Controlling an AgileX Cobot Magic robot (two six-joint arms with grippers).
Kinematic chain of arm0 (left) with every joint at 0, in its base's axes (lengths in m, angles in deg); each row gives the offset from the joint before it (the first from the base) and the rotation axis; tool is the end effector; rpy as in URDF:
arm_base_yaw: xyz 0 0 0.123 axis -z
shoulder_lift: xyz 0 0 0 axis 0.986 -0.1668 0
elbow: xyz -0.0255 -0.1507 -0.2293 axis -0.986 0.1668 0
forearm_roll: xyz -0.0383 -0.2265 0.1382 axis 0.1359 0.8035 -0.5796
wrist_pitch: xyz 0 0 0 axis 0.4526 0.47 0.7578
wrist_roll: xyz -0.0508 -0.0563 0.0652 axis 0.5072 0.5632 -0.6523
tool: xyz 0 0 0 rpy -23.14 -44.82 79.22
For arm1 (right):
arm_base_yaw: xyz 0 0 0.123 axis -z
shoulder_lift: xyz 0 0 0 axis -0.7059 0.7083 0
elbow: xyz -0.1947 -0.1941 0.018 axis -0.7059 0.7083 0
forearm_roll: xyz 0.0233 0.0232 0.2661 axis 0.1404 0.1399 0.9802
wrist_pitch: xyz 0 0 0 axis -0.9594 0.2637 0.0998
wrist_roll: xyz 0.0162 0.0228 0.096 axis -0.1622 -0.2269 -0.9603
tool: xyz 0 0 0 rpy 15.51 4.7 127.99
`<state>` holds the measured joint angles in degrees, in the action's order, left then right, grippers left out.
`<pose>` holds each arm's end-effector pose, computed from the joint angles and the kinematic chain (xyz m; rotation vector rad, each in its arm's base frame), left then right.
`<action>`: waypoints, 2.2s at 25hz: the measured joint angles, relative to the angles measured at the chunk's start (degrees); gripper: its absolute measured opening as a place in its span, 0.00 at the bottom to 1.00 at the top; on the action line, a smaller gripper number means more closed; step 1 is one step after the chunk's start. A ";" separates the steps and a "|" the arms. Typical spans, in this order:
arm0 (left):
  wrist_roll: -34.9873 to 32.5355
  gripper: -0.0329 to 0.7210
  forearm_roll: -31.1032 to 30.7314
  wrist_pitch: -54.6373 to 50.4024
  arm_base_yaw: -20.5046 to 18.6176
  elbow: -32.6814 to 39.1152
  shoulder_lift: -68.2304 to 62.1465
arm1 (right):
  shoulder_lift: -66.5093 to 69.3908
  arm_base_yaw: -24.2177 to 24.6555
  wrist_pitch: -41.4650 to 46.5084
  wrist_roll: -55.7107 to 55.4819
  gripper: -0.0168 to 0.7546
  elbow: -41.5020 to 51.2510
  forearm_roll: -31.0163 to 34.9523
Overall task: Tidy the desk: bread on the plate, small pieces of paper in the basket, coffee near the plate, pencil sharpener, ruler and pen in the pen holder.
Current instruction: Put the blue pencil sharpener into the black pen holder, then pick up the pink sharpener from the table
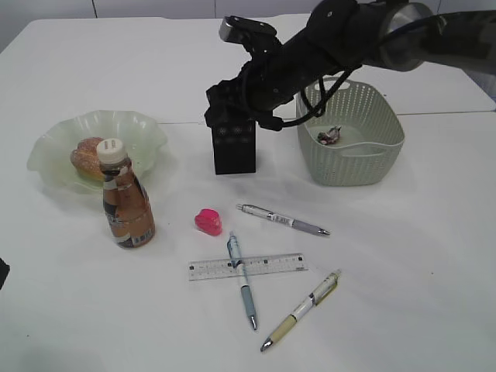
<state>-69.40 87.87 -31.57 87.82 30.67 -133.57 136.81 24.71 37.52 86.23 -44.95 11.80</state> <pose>0.2162 -0.0565 0.2282 0.0244 2.8976 -0.4619 0.4887 0.2282 0.1906 -0.6556 2.3173 0.7246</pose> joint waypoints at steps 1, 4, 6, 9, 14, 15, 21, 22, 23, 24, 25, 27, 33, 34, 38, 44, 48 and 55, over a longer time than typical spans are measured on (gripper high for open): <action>0.00 0.53 0.00 0.00 0.00 0.00 0.00 | -0.69 -0.13 1.48 -1.58 0.48 0.00 -2.03; 0.00 0.53 0.00 0.00 0.00 0.00 0.00 | -2.19 -0.92 5.25 -5.90 0.48 0.00 -9.57; 0.00 0.53 0.00 0.00 0.00 0.00 0.00 | -2.69 -1.76 7.42 -7.92 0.48 0.00 -13.57; 0.00 0.53 0.00 0.00 0.00 0.00 0.00 | -3.05 -3.18 11.48 -8.77 0.48 0.00 -16.25; 0.00 0.53 -0.35 0.00 0.00 0.00 0.00 | -3.05 -6.13 16.36 -8.79 0.48 0.00 -20.27; 0.00 0.53 -0.48 0.00 0.00 0.00 0.00 | -3.05 -6.67 16.62 -8.20 0.48 0.00 -20.83; -0.13 0.53 -0.67 0.00 0.00 0.00 0.00 | -3.05 -9.92 17.02 -4.37 0.48 0.00 -23.38; -0.13 0.53 -0.67 0.00 0.00 0.00 0.00 | -3.05 -10.19 17.16 -4.23 0.49 0.00 -23.93; -0.13 0.53 -0.67 0.00 0.00 0.00 0.00 | -3.05 -10.49 17.44 -4.23 0.51 0.00 -24.02; -0.13 0.53 -0.70 0.00 0.00 0.00 0.00 | -3.05 -10.71 18.01 -4.23 0.53 0.00 -24.02; -0.13 0.53 -0.70 0.00 0.00 0.00 0.00 | -2.82 -11.03 18.21 -4.23 0.56 0.00 -24.02; -0.13 0.53 -0.80 0.00 0.00 0.00 0.00 | -2.47 -11.75 18.48 -4.57 0.60 0.00 -24.87; -0.15 0.53 -0.80 0.00 0.00 0.00 0.00 | -0.54 -14.05 17.50 -6.59 0.62 0.00 -27.78; -0.15 0.53 -0.80 0.00 0.00 0.00 0.00 | -0.29 -14.06 17.07 -7.12 0.62 0.00 -28.23; -0.15 0.53 -0.80 0.10 0.00 0.00 0.00 | 0.63 -14.17 15.59 -8.07 0.62 -0.09 -30.35; -0.25 0.53 -0.80 0.57 0.00 0.00 0.00 | 2.60 -14.17 14.83 -9.63 0.62 -0.09 -31.83; -0.25 0.53 -0.80 1.18 0.00 0.00 0.00 | 3.97 -14.17 14.43 -10.50 0.62 -0.09 -32.13; -0.25 0.53 -0.80 2.42 0.00 0.00 0.00 | 4.32 -14.17 13.11 -12.48 0.62 -0.09 -33.78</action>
<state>-69.65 87.07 -29.16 87.82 30.67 -133.57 141.13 10.54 50.64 73.74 -45.04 -21.97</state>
